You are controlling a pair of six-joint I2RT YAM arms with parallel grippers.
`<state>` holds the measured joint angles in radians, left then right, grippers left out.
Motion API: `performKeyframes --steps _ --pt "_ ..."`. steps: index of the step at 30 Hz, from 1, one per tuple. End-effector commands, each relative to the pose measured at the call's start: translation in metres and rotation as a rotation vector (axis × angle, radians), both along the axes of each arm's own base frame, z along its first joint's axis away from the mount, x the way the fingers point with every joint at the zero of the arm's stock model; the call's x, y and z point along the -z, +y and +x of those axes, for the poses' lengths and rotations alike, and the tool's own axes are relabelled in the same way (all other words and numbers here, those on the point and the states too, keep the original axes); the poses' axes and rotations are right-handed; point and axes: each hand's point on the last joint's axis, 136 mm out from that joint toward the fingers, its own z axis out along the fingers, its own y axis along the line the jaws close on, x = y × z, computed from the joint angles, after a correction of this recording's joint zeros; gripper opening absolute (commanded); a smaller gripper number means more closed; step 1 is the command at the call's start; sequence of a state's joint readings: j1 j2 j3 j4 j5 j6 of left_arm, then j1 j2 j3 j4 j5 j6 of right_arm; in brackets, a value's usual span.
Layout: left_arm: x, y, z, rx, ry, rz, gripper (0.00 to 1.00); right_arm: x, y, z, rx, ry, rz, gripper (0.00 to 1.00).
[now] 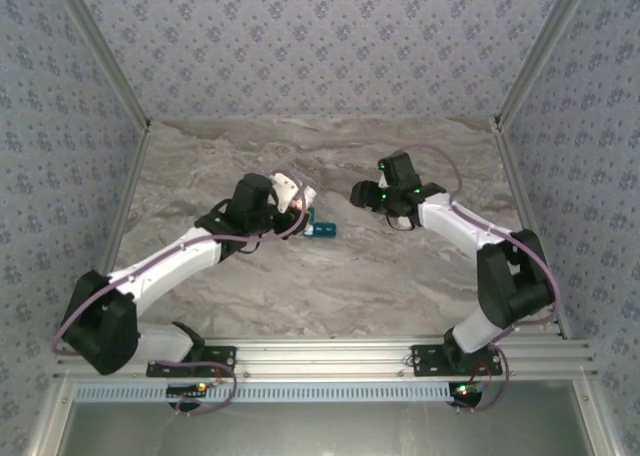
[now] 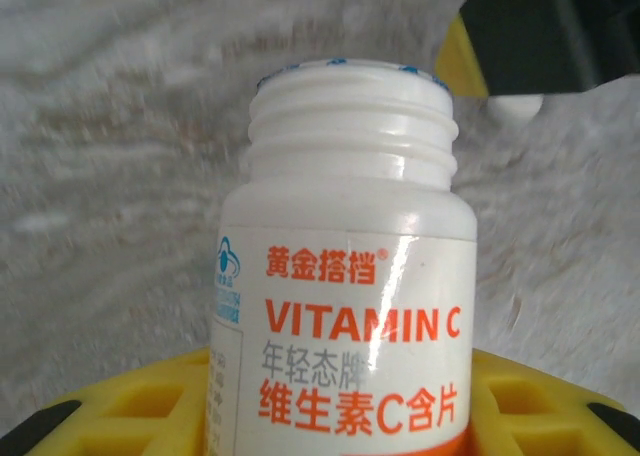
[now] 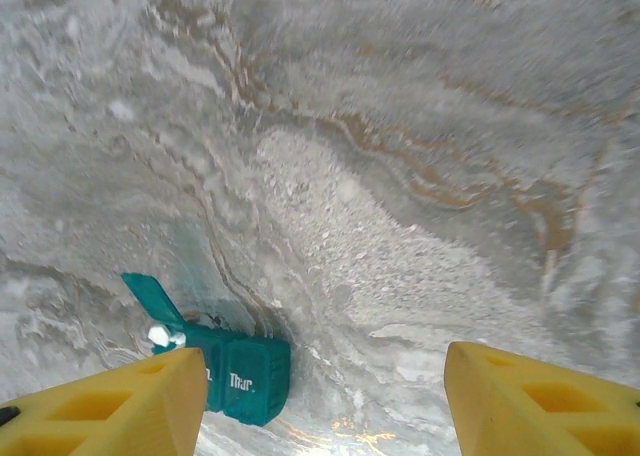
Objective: Sort the pills into containers
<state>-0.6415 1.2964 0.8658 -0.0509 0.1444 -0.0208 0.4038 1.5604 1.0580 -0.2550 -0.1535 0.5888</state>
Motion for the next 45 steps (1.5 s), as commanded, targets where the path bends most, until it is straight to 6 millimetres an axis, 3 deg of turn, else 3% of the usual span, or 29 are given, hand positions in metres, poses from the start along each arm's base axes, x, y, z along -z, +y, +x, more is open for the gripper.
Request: performKeyframes --steps 1,6,10,18,23,24,28,45 --pt "-0.066 -0.012 0.008 0.019 -0.215 -0.196 0.0 0.0 -0.029 -0.01 0.042 0.032 -0.049 0.67" --pt "-0.112 -0.018 0.008 0.044 -0.347 -0.309 0.0 0.002 -0.064 -0.011 0.097 0.058 -0.11 0.67" --pt "-0.143 -0.025 0.002 0.081 -0.471 -0.399 0.0 0.015 -0.093 -0.012 0.138 0.123 -0.198 0.67" --pt "-0.195 -0.033 -0.019 0.153 -0.676 -0.556 0.0 0.045 -0.121 -0.008 0.167 0.251 -0.283 0.67" --pt "-0.206 -0.034 -0.023 0.169 -0.701 -0.574 0.0 0.067 -0.127 -0.011 0.164 0.343 -0.328 0.69" --pt "-0.207 -0.034 -0.024 0.171 -0.697 -0.577 0.0 0.061 -0.125 -0.001 0.167 0.324 -0.321 0.69" --pt "-0.208 -0.033 -0.024 0.171 -0.695 -0.564 0.0 0.072 -0.125 0.001 0.165 0.352 -0.335 0.69" --pt "-0.195 -0.034 -0.019 0.16 -0.666 -0.52 0.0 0.108 -0.12 0.001 0.121 0.431 -0.372 0.61"
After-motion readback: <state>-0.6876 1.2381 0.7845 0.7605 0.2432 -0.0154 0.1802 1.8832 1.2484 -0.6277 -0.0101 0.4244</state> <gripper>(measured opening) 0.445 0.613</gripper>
